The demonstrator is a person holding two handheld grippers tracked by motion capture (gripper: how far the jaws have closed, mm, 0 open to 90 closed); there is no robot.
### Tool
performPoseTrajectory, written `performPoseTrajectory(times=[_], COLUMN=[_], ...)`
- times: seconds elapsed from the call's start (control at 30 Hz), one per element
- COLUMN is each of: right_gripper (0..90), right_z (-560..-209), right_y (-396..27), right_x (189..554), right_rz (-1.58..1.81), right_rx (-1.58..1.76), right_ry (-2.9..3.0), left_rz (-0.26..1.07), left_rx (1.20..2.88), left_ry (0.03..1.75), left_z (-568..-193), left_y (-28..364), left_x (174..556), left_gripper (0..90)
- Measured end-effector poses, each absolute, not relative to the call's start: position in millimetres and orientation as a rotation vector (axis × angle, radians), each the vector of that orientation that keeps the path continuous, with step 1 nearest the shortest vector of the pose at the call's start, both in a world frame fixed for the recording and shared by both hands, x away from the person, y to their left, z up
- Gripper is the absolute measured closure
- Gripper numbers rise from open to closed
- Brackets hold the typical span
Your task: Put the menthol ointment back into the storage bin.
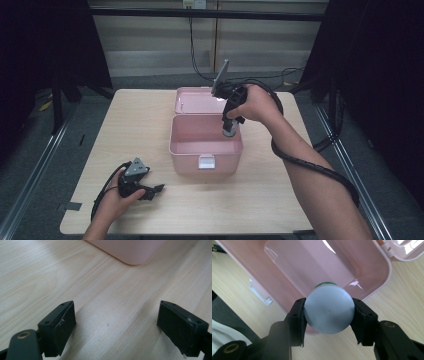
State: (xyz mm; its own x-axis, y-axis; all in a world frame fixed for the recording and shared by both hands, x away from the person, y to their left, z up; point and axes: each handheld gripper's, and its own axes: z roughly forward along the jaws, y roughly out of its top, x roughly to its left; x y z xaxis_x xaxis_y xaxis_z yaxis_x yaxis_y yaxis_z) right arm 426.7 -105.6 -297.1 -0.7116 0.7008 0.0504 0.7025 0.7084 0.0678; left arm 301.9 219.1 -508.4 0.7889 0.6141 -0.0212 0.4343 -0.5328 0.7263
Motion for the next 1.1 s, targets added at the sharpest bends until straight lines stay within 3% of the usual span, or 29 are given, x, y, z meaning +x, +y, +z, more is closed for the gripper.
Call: performPoseTrajectory(times=[1.1], right_gripper=[50.5], right_z=[-342.6], right_y=[-96.4], right_x=[464.4], right_rz=[-0.152], right_rx=[-1.665], right_ry=[-2.603], left_rz=[0.3], left_rx=[2.219], left_ry=[0.77], left_z=[-508.4], left_y=[219.2], left_x=[302.0], left_gripper=[14.6])
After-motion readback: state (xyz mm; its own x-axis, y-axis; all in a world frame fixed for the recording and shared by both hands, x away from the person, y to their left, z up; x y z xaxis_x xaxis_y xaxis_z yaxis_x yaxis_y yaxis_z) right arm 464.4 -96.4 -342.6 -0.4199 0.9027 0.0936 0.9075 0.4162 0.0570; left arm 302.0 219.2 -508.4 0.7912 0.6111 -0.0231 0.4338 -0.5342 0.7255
